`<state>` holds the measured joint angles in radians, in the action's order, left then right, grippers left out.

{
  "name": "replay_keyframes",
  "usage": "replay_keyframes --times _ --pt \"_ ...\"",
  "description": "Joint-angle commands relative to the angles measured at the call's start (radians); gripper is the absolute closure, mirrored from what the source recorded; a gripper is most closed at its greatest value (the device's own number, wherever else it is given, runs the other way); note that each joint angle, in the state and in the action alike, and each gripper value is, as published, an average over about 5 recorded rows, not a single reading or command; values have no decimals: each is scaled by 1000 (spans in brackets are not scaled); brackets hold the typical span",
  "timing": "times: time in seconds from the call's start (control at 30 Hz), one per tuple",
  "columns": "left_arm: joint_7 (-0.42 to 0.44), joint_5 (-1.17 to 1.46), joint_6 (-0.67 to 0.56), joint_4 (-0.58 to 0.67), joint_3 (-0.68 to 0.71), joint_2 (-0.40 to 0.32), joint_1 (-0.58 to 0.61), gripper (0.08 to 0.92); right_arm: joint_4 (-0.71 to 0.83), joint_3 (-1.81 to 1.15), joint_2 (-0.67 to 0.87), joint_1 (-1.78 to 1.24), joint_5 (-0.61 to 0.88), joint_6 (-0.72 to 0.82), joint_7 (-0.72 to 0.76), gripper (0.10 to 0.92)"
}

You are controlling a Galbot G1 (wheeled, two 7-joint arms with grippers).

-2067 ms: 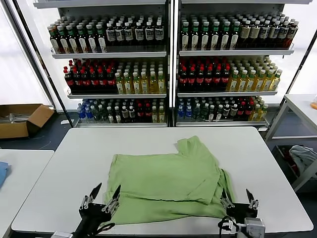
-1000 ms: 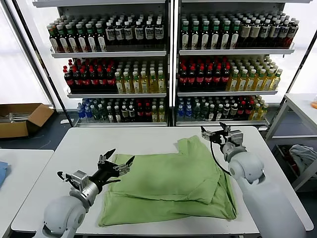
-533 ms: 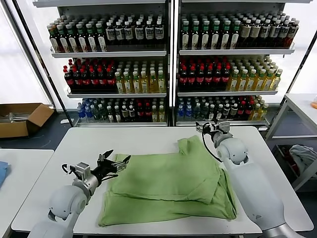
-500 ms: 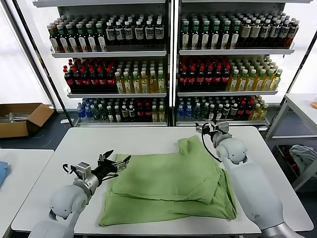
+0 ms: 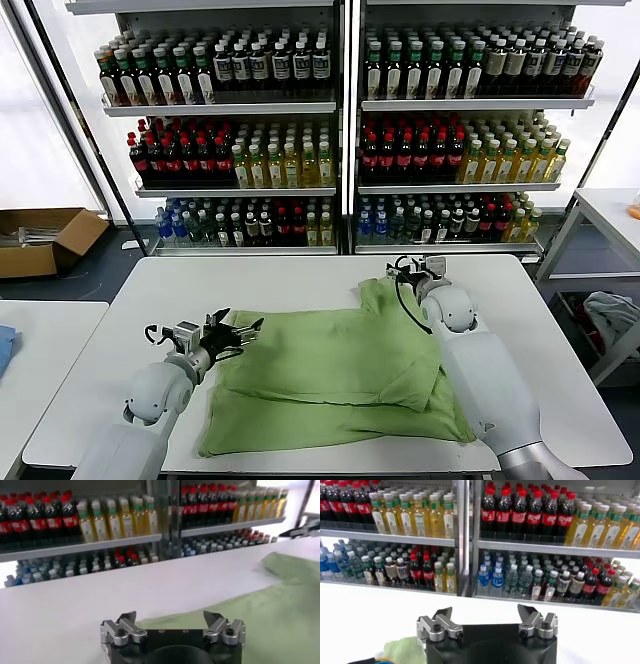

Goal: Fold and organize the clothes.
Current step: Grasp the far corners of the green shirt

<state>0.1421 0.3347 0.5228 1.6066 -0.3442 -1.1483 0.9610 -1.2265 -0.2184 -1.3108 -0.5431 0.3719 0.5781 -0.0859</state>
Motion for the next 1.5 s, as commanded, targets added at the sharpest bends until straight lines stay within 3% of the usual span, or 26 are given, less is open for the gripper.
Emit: replay_keyframes --times 0.03,0.4,0.73,1.1,1.17,1.5 --pt "-29 -27 -15 -194 24 -10 -115 177 55 -17 -31 -3 -16 -1 8 203" --pt "-26 -20 -16 -241 25 -20 -134 177 68 -17 -36 -13 -17 -4 18 203" --pt "-18 -20 -9 -206 20 -17 -93 196 58 -13 -41 -25 -19 -4 17 203" --pt "-9 17 31 -64 8 12 -13 463 37 -15 -36 -51 -29 -1 13 203" --pt "-9 17 34 -51 6 13 -5 445 33 -15 -37 -56 -34 -1 12 203" --pt "-10 15 34 -24 0 0 24 193 8 -13 -37 -83 -38 0 8 203"
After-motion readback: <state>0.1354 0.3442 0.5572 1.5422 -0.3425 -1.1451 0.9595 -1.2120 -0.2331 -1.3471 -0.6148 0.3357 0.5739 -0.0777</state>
